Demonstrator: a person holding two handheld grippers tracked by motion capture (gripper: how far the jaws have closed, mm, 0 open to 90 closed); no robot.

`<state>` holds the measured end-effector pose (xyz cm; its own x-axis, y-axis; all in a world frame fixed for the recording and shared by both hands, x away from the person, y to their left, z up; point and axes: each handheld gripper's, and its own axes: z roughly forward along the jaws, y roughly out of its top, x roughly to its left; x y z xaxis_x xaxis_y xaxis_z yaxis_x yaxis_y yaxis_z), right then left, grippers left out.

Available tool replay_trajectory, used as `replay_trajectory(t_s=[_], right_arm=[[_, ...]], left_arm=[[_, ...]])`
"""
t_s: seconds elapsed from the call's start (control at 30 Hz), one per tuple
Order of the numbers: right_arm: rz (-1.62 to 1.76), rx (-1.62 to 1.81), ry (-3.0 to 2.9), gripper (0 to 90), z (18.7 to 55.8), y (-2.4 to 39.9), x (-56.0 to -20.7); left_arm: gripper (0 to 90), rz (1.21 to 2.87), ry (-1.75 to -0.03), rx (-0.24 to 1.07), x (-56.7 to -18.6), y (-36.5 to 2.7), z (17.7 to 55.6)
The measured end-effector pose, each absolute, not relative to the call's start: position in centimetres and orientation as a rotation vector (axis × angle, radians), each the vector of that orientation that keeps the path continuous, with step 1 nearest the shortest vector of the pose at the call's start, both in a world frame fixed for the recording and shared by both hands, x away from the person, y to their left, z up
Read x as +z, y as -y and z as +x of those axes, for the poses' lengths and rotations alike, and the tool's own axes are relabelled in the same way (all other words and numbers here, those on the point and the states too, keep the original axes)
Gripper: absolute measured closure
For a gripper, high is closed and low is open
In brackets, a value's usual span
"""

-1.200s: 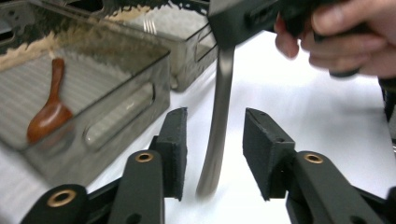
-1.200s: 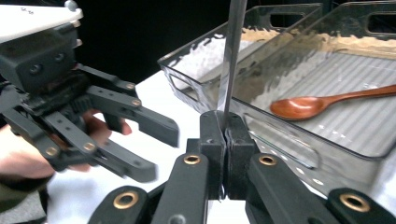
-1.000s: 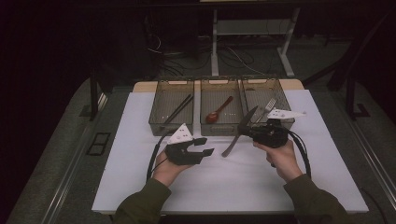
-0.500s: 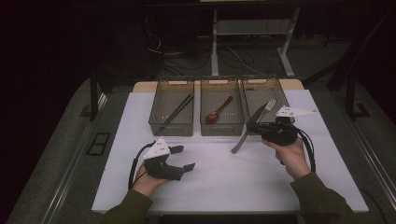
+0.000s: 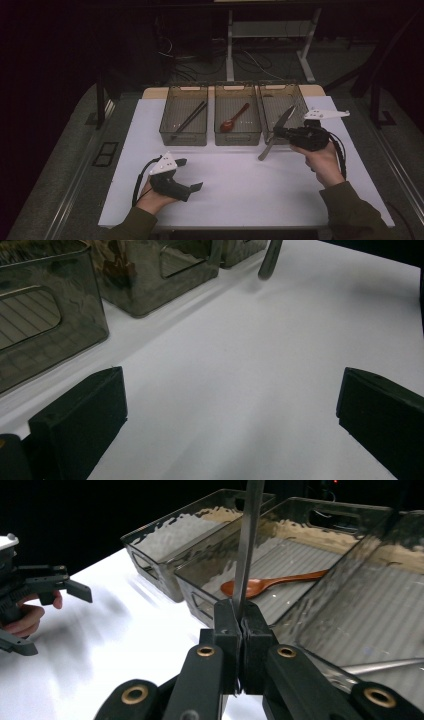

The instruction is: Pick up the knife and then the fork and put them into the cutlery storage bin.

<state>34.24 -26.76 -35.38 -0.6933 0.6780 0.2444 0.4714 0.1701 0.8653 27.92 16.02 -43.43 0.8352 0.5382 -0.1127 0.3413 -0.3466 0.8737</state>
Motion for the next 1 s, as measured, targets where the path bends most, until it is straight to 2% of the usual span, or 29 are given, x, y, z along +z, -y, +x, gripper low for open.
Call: replay_trajectory(t_s=[0.5, 0.8, 1.0], right_arm=[[1.160, 1.491, -2.125, 87.3, 35.3, 31.9, -30.6], [1.178, 1.399, -2.054, 87.3, 37.8, 34.1, -28.0], [1.242, 1.308, -2.024, 87.3, 39.8, 35.5, -27.8]], left_arm=[[0.0, 1.979, -0.663, 0.215, -43.5, -15.5, 27.9], [0.0, 1.970, -0.657, 0.222, -43.4, -15.6, 27.9], [0.0, 1.984, -0.662, 0.233, -43.3, -15.5, 27.7]])
